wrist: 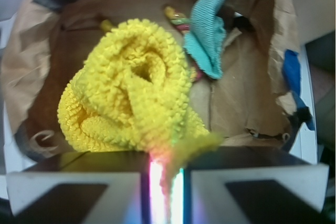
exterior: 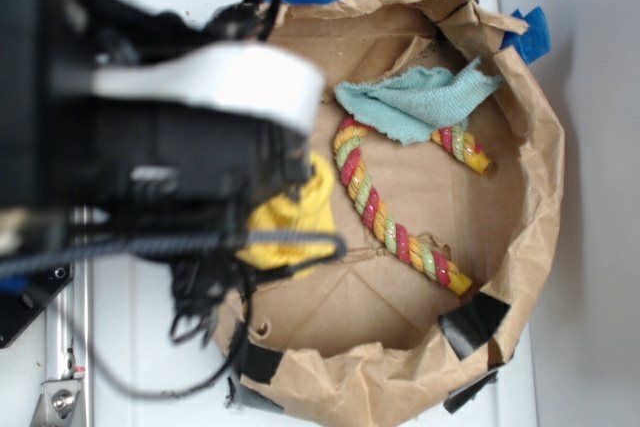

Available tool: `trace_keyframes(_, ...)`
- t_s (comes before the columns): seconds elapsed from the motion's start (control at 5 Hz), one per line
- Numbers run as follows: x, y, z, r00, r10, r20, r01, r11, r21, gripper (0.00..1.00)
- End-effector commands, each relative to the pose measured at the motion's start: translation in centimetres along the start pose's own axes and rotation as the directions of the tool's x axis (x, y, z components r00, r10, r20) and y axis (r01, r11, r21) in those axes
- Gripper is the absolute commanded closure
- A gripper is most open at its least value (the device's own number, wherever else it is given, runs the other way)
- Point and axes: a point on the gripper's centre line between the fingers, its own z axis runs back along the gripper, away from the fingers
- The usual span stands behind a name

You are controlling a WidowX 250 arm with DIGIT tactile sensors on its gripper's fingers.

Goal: Grab the yellow cloth.

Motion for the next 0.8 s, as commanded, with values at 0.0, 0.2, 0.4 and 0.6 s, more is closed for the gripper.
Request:
trace_keyframes(0.0,2.6,0.5,0.1,0.997,0.074,0.032,-0.075,0.997,0.021,1.00)
trace_keyframes(0.2,4.0,0.9,-0.2,0.996,0.074,0.047,-0.075,0.997,0.024,1.00)
trace_keyframes(0.4,5.1,1.4,-0.5,0.996,0.079,0.039,-0.080,0.996,0.027,1.00)
trace_keyframes(0.6,5.8,1.7,-0.7,0.996,0.076,0.035,-0.077,0.997,0.014,1.00)
